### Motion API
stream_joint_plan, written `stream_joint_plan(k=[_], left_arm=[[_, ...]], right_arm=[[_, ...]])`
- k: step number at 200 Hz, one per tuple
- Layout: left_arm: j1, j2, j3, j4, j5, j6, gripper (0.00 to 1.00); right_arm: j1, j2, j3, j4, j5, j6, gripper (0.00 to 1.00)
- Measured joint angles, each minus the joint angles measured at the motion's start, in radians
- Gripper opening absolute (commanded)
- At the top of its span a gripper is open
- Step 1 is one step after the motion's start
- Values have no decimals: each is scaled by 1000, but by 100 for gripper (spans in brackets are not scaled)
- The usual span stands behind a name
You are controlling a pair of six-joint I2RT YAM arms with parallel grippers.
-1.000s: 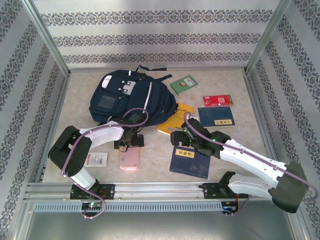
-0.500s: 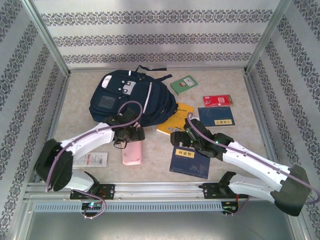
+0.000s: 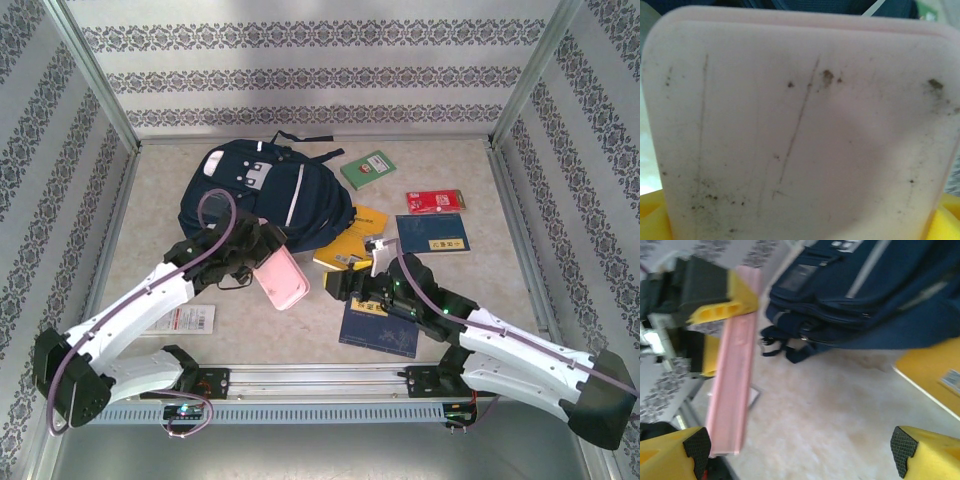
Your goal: Pack books, pencil case, and school supplies into a backpack
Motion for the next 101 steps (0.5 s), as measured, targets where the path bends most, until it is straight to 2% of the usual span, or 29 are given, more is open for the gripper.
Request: stream_joint_plan(k=[42, 71, 101], left_arm=[[-24, -115, -93, 69, -15, -203, 66], [-31, -158, -127, 84, -30, -274, 66], [-32, -185, -141, 95, -43, -313, 66]], right_arm=[[74, 99, 8, 188, 1, -48, 97], [102, 211, 31, 264, 3, -49, 97], [140, 323, 79, 336, 0, -48, 92]])
